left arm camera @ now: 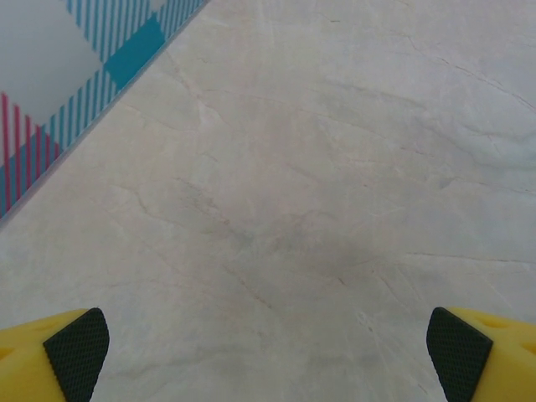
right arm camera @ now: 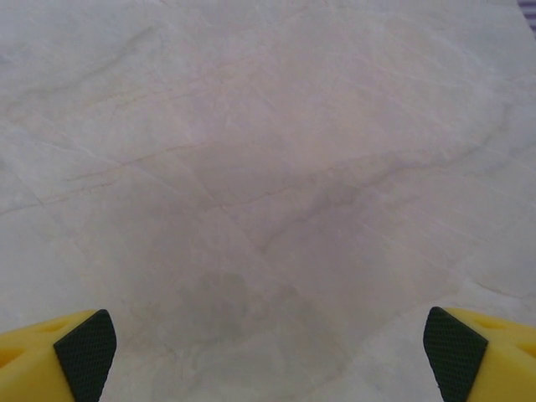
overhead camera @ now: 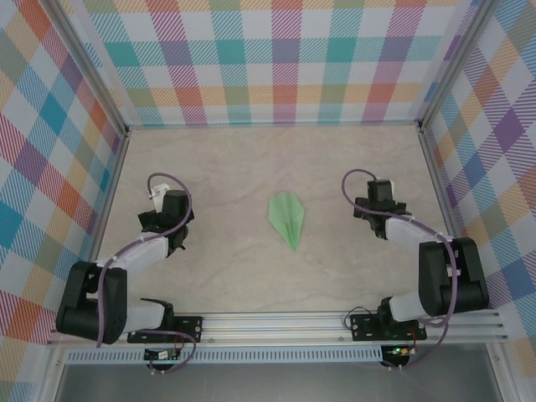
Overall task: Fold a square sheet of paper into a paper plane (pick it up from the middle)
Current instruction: Reset both arms
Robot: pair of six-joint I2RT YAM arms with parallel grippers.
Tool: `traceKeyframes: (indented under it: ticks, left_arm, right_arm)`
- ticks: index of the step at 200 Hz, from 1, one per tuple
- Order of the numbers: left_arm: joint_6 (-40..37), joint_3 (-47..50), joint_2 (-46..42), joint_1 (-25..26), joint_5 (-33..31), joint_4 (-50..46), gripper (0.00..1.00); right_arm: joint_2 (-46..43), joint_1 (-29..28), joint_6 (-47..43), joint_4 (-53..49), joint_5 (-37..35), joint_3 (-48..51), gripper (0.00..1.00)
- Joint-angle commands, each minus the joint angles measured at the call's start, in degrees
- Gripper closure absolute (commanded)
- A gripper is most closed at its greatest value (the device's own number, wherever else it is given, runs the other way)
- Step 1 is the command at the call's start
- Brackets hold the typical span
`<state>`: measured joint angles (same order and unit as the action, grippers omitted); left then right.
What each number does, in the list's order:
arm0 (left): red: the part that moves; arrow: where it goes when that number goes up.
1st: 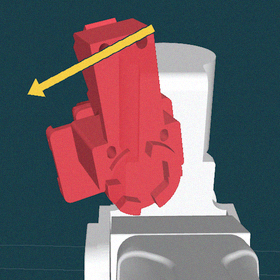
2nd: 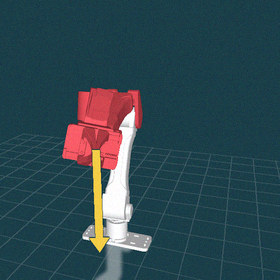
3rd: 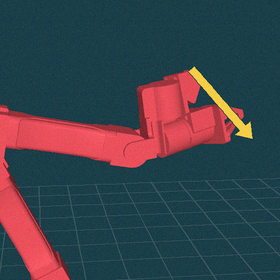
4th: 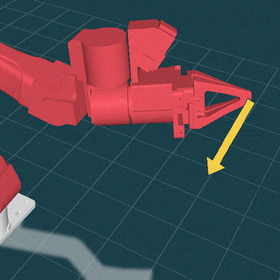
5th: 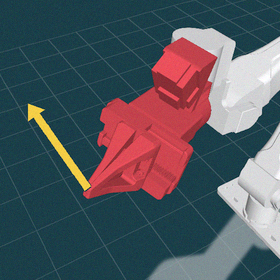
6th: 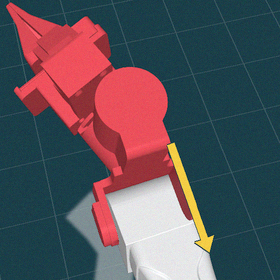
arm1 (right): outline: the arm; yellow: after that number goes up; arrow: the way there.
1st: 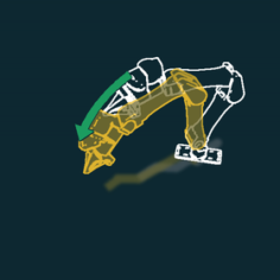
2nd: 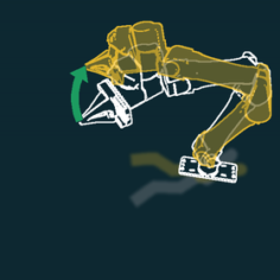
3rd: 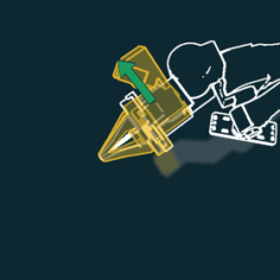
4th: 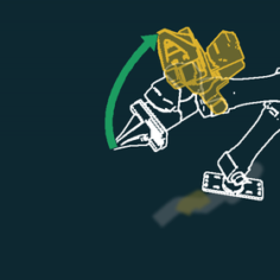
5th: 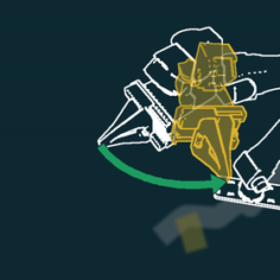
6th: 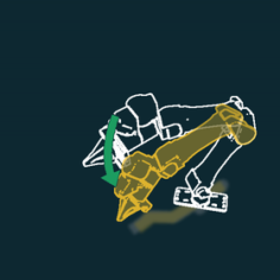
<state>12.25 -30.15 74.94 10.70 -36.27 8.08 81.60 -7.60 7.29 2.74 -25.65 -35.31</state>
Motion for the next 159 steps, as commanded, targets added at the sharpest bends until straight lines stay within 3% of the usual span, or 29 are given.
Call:
traceKeyframes:
  ticks: [1,27,34,44,62,67,77,85,93,115,159]
  left_arm:
    - [-8.2,1.9,4.7,-1.7,3.3,23.2,0.00]
    - [-8.2,4.9,10.9,-4.0,9.2,33.3,0.00]
    - [-8.4,4.4,10.2,-4.4,12.0,30.5,0.00]
    - [-9.8,5.7,10.6,-4.9,16.4,34.0,0.00]
    - [-12.1,8.4,13.4,-5.0,21.7,41.6,0.00]
    - [-12.3,8.9,15.6,-4.9,21.1,45.6,0.00]
    - [-11.0,6.8,13.8,-5.4,21.3,37.7,0.00]
    - [-11.5,7.7,15.1,-5.5,21.2,42.4,0.00]
    - [-11.2,6.9,14.2,-5.5,21.2,38.6,0.00]
    - [-11.6,7.4,14.7,-5.2,20.6,40.6,0.00]
    - [-11.8,7.2,14.5,-5.0,20.5,40.0,0.00]
  right_arm:
    - [0.6,0.7,-5.7,23.8,9.2,3.9,0.03]
    - [3.7,3.2,-7.0,31.8,15.2,6.0,0.02]
    - [4.4,4.2,-6.7,35.0,17.4,7.0,0.02]
    - [3.6,5.7,-6.9,36.3,22.6,8.5,0.02]
    - [6.1,6.1,-7.9,46.5,26.0,12.7,0.01]
    - [5.7,6.1,-7.8,45.0,25.8,12.4,0.01]
    - [6.0,6.3,-7.5,44.2,25.8,11.9,0.01]
    - [5.8,6.4,-7.2,43.3,25.4,11.6,0.00]
    - [5.8,6.4,-6.7,43.6,24.1,11.8,0.00]
    - [5.8,6.2,-5.5,44.6,20.2,12.3,0.00]
    - [5.7,6.2,-5.6,44.5,20.3,12.3,0.00]
